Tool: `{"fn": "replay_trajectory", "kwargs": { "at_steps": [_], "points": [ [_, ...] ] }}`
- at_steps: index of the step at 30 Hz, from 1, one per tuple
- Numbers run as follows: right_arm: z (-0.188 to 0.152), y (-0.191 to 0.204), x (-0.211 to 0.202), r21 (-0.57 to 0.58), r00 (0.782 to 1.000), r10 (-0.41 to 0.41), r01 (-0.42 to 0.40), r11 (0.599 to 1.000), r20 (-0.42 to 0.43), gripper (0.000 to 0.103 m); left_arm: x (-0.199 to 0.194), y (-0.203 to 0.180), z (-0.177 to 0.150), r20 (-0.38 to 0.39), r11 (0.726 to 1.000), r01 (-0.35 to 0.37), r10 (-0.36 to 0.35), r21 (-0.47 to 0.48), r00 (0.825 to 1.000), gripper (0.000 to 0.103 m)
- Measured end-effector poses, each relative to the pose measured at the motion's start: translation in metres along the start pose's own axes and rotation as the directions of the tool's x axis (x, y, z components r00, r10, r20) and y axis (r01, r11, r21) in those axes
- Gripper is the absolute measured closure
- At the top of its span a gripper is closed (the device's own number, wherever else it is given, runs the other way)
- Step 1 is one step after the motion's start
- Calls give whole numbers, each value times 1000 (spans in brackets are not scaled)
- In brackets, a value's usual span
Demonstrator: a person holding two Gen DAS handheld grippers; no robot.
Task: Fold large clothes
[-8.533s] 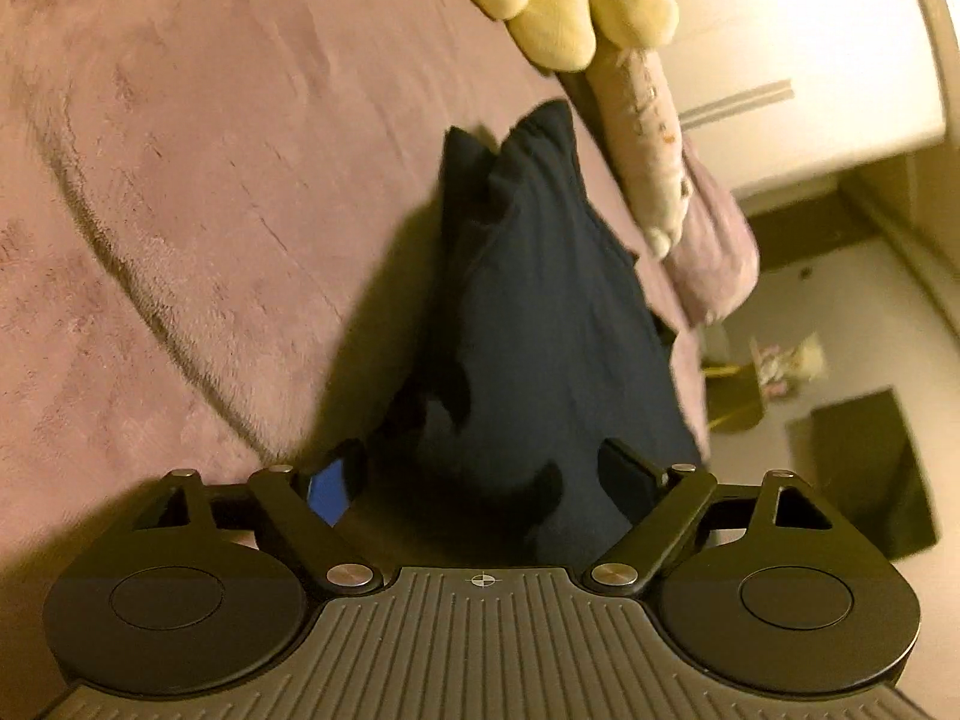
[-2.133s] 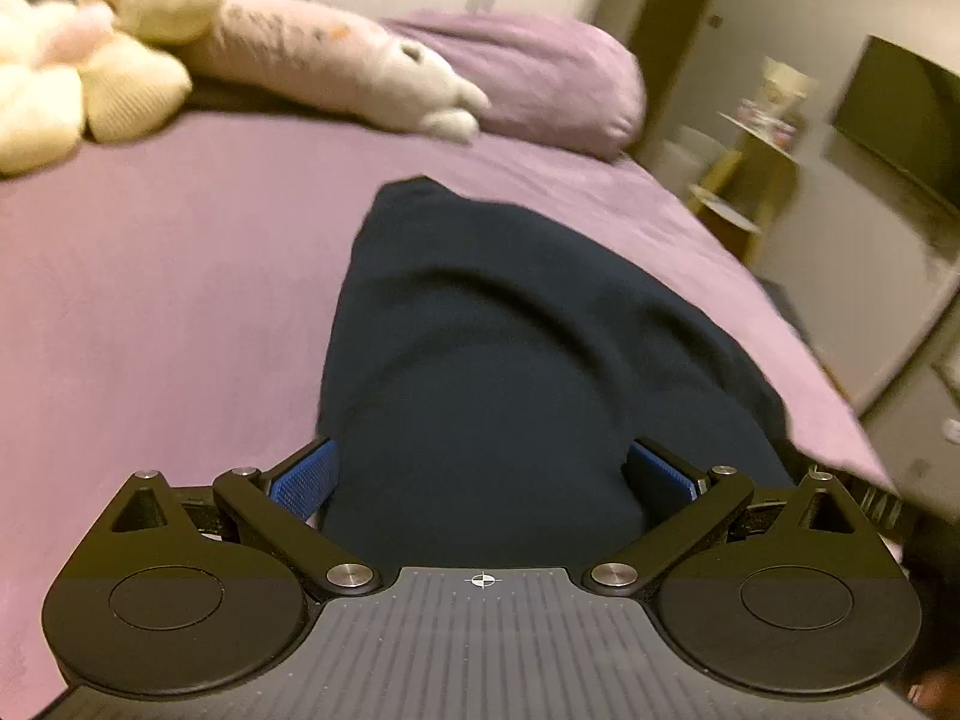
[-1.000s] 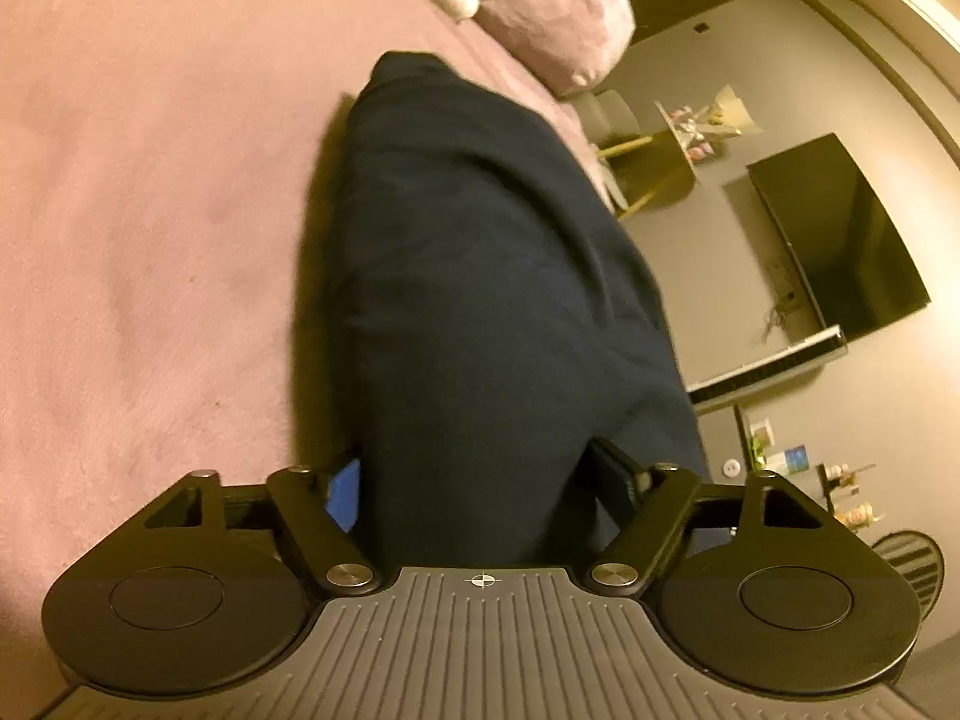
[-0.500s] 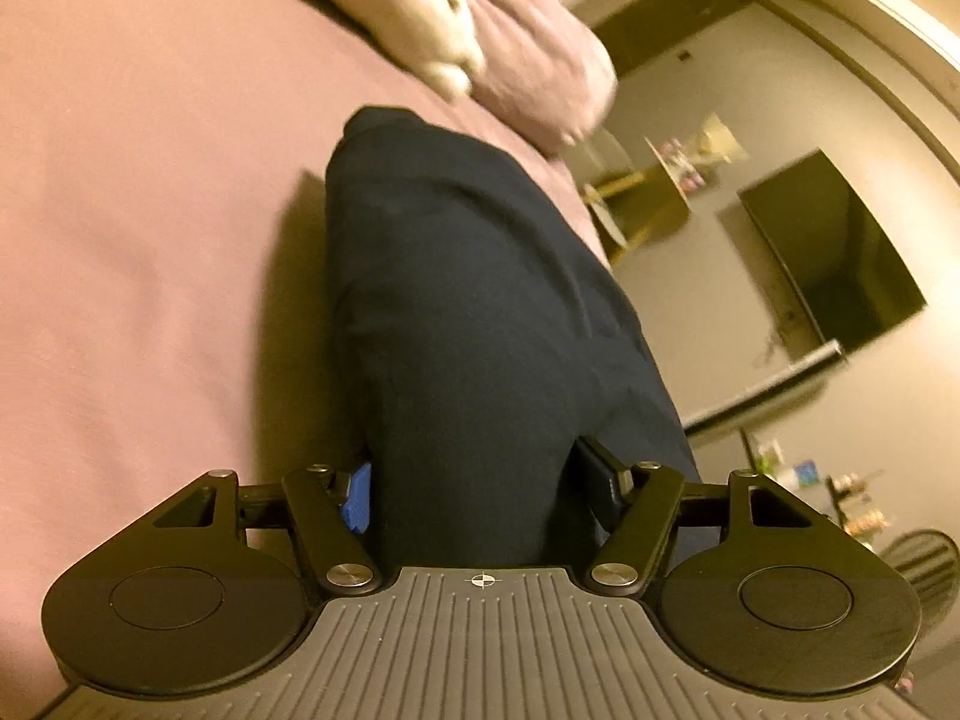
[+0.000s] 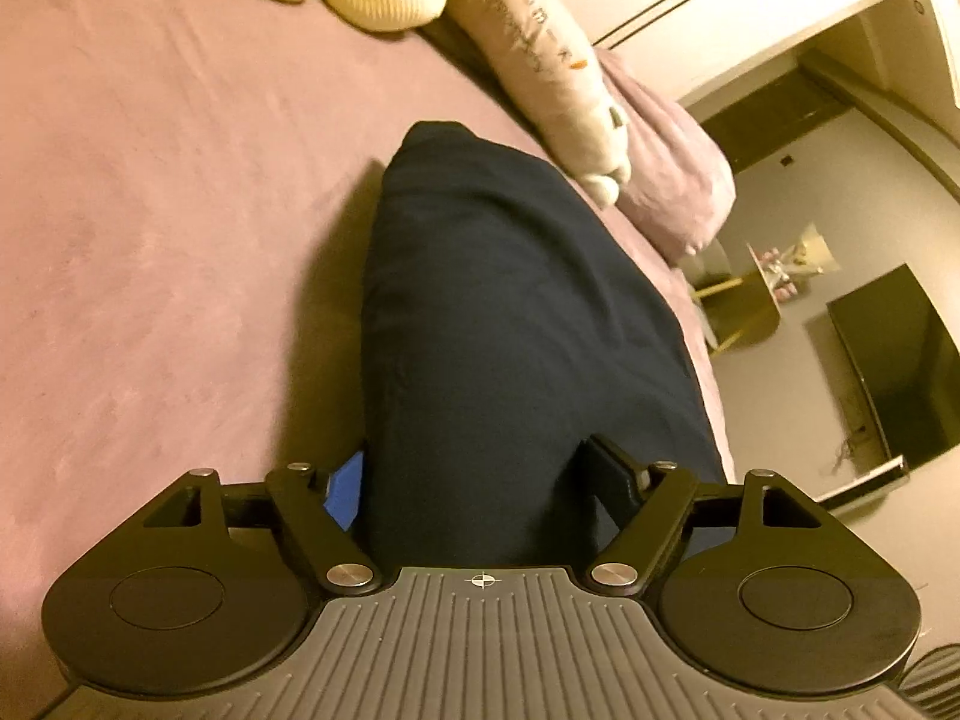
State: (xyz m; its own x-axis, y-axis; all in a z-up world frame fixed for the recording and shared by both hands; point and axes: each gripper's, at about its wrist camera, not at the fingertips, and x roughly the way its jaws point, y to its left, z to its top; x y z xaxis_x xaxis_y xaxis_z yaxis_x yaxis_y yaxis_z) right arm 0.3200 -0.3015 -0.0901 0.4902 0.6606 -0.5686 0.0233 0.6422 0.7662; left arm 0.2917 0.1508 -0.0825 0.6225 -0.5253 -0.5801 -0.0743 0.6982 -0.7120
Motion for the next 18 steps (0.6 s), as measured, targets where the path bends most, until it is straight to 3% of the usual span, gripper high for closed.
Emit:
{"fn": "replay_trajectory", "kwargs": {
  "at_steps": [3, 5, 8, 10, 13, 15, 18],
  "points": [
    [-18, 14, -37, -57, 994, -47, 52, 997, 94, 49, -23, -5, -16, 48, 999, -27, 25, 47, 999, 21],
    [-38, 27, -66, -95, 985, -67, 83, 992, 156, 48, -42, -5, -34, 66, 998, -21, 17, 63, 998, 15],
    [-72, 43, -100, -111, 973, -28, 55, 992, 229, 43, -66, -5, -56, 65, 997, -13, 8, 78, 998, 13],
    [-95, 49, -112, -105, 971, 11, 14, 994, 237, 43, -78, -8, -76, 60, 994, -26, 20, 107, 998, 10],
    [-114, 57, -105, -138, 984, 25, -1, 990, 176, 44, -80, -15, -93, 39, 987, -56, 51, 153, 998, 9],
    [-118, 66, -97, -141, 989, 17, 4, 990, 149, 57, -81, -17, -100, 22, 982, -78, 76, 174, 997, 9],
    [-122, 82, -99, -145, 985, 15, 10, 989, 174, 60, -81, -23, -109, 28, 963, -124, 121, 238, 992, 9]
  ]
}}
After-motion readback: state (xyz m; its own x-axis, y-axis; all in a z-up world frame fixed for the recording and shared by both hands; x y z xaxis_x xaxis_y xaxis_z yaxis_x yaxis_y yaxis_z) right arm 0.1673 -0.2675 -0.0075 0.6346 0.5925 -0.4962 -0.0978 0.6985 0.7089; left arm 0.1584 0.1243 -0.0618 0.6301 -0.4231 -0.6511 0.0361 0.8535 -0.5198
